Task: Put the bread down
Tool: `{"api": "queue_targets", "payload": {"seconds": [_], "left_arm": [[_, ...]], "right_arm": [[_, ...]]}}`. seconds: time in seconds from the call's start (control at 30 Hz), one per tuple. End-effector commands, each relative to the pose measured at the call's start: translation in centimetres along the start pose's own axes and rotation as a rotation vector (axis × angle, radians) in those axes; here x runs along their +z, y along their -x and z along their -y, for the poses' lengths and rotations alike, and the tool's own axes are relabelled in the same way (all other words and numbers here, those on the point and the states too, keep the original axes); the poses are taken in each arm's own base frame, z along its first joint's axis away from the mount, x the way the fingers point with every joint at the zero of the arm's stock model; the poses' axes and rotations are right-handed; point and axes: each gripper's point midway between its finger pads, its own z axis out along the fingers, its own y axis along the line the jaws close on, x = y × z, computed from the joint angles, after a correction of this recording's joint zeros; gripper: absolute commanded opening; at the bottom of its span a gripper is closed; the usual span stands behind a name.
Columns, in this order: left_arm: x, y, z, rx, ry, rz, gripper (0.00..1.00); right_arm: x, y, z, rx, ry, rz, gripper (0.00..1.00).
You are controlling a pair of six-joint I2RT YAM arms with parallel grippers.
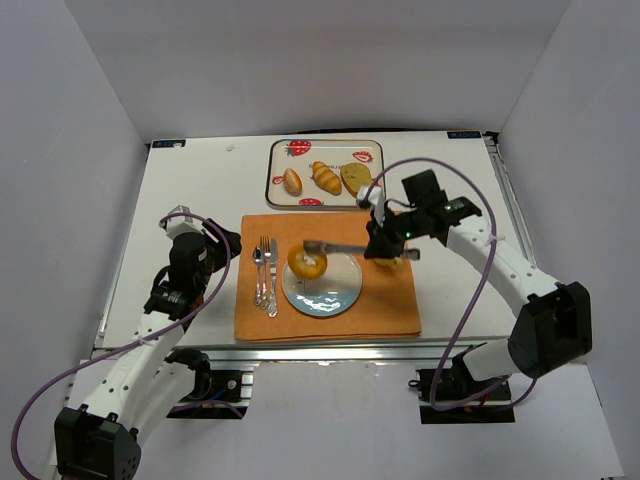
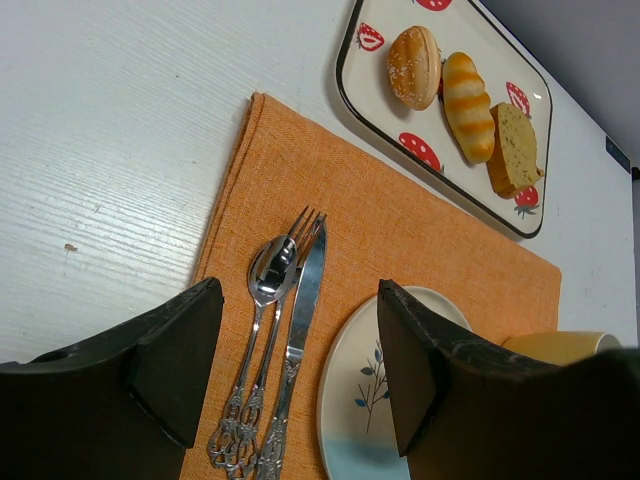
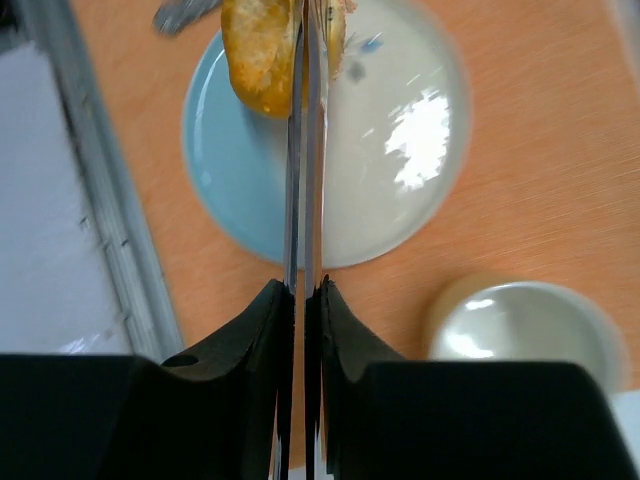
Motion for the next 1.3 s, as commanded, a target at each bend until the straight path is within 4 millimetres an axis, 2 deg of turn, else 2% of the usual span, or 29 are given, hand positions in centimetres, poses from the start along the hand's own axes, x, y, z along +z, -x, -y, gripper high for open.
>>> {"api": "queue_targets", "payload": {"seconds": [0.0, 0.13, 0.17, 0.23, 0.27, 0.33, 0.37, 0.6, 0.73, 0.83, 0.87, 0.9, 0.93, 0.97, 1.0, 1.03, 1.07, 1.1, 1.13, 1.17, 1.23, 1.27], "left_arm": [[0.0, 1.0, 0.3, 0.001, -0.009, 0.033, 0.73], [0.1, 0.8, 0.4, 0.007, -0.013, 0.026, 0.73], [0.1, 0.9, 0.5, 0.008, -0.013, 0.025, 0.73], [0.1, 0.9, 0.4, 0.009, -0.01, 0.024, 0.73], [0.1, 1.0, 0.5, 0.008, -0.011, 0.027, 0.73], [-0.1, 1.0, 0.4, 0.008, -0.012, 0.031, 0.73], [-0.1, 1.0, 0.4, 0.007, -0.01, 0.032, 0.73], [-0.5, 0.9, 0.0, -0.006, -0.003, 0.042, 0.73], [-0.5, 0.9, -0.1, -0.001, -0.002, 0.039, 0.73], [-0.5, 1.0, 0.1, 0.001, -0.005, 0.04, 0.73], [-0.4, 1.0, 0.2, 0.001, -0.007, 0.039, 0.73], [-0.4, 1.1, 0.2, 0.0, -0.01, 0.04, 0.73], [-0.3, 1.0, 0.3, 0.002, -0.01, 0.036, 0.73], [-0.3, 1.1, 0.3, 0.002, -0.009, 0.037, 0.73], [-0.3, 1.2, 0.5, 0.001, -0.013, 0.039, 0.73], [-0.3, 1.3, 0.4, 0.002, -0.011, 0.039, 0.73], [-0.3, 1.4, 0.5, 0.0, -0.013, 0.043, 0.73], [-0.4, 1.5, 0.5, 0.0, -0.012, 0.046, 0.73], [-0.4, 1.5, 0.5, 0.0, -0.011, 0.047, 0.73], [-0.5, 1.6, 0.5, -0.003, -0.011, 0.053, 0.73], [-0.5, 1.6, 0.4, -0.008, -0.008, 0.057, 0.73], [-0.6, 1.6, 0.4, -0.013, -0.012, 0.058, 0.73]], "right_arm": [[0.4, -2.9, -2.4, -0.033, 0.046, -0.058, 0.03], [0.8, -4.0, -2.3, -0.014, 0.023, -0.082, 0.12], [0.8, -3.9, -2.1, -0.009, 0.021, -0.084, 0.21], [0.9, -3.8, -2.1, -0.011, 0.026, -0.085, 0.29], [1.0, -3.8, -2.0, -0.011, 0.026, -0.083, 0.37], [0.9, -3.1, -1.8, -0.023, 0.026, -0.071, 0.43], [0.8, -2.9, -1.8, -0.026, 0.025, -0.067, 0.5], [0.4, -0.8, -1.6, -0.046, 0.02, -0.014, 0.51], [0.0, 1.0, -0.3, -0.044, -0.036, 0.028, 0.49], [-0.4, 2.8, 3.4, -0.015, -0.18, 0.073, 0.45], [-0.6, 3.8, 6.1, -0.014, -0.276, 0.079, 0.42], [-0.6, 4.2, 7.5, 0.035, -0.327, 0.085, 0.41], [0.1, 3.6, 9.6, 0.075, -0.367, 0.059, 0.4], [-0.9, 5.3, 11.9, 0.071, -0.457, 0.07, 0.4], [-0.8, 5.7, 13.1, 0.091, -0.493, 0.066, 0.4], [0.3, 5.0, 14.7, 0.113, -0.513, 0.033, 0.4], [-0.3, 6.3, 16.1, 0.1, -0.566, 0.042, 0.41], [-0.1, 6.3, 16.9, 0.107, -0.583, 0.033, 0.42], [0.9, 5.6, 18.0, 0.119, -0.586, 0.001, 0.43], [0.4, 6.5, 18.9, 0.113, -0.621, 0.005, 0.44], [1.6, 5.3, 20.1, 0.126, -0.628, -0.043, 0.46], [1.6, 5.8, 20.4, 0.12, -0.633, -0.04, 0.46]]}}
